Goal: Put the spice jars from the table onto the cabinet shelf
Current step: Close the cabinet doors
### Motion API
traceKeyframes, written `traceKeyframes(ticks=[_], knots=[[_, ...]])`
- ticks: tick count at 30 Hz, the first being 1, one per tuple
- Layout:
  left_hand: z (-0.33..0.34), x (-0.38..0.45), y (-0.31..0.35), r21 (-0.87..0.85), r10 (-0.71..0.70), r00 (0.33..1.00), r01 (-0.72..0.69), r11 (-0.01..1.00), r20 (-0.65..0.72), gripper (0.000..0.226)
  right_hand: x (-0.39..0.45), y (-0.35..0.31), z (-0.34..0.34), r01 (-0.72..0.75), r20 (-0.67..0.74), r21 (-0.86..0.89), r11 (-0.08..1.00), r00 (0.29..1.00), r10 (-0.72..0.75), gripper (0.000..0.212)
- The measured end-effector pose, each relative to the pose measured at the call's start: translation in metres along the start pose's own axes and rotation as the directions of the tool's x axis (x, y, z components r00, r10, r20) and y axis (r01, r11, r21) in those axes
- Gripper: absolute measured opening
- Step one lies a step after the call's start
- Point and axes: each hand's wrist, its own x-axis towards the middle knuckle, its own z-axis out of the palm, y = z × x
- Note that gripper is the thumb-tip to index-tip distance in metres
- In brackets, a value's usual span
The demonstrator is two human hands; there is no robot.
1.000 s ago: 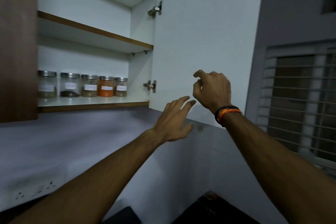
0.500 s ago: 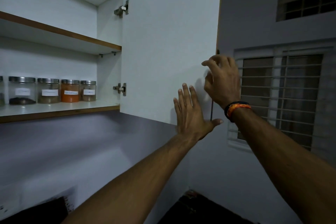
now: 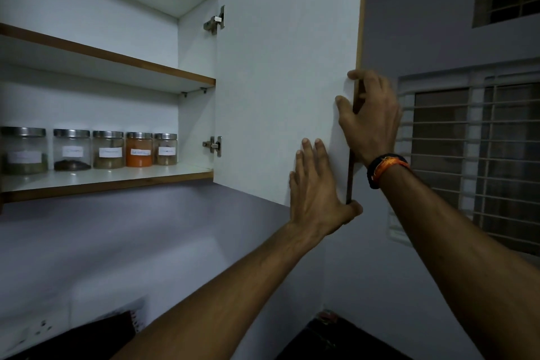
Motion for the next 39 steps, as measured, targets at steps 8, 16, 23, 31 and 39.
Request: traceKeyframes(ticks=[8,16,23,31,39], knots=[[-0.083,-0.052,-0.039,-0.126,0.062,0.998,-0.063,0.99,-0.009,0.125,-0.015,-0.087,0.012,0.06,-0.071,0.171,0.984,0.996,-0.049,0.066],[-0.17,-0.099,-0.073,-0.214,-0.008,0.998,-0.005,0.977,-0.057,0.11,-0.037,-0.172,0.04,0.104,-0.09,0.391,0.914,0.993,-0.075,0.068],[-0.235,-0.133,-0.111,-0.162,-0.082,0.99,0.064,0.985,-0.11,0.092,-0.06,-0.243,0.079,0.119,-0.027,0.514,0.849,0.992,-0.123,0.075],[-0.284,-0.158,-0.154,0.039,-0.156,0.952,0.172,0.984,-0.263,0.093,-0.084,-0.3,0.134,0.099,0.136,0.612,0.785,0.964,-0.227,0.079],[-0.318,-0.153,-0.202,0.293,-0.212,0.948,0.278,0.915,-0.239,0.091,-0.102,-0.33,0.196,0.083,0.301,0.599,0.796,0.898,-0.321,0.075]])
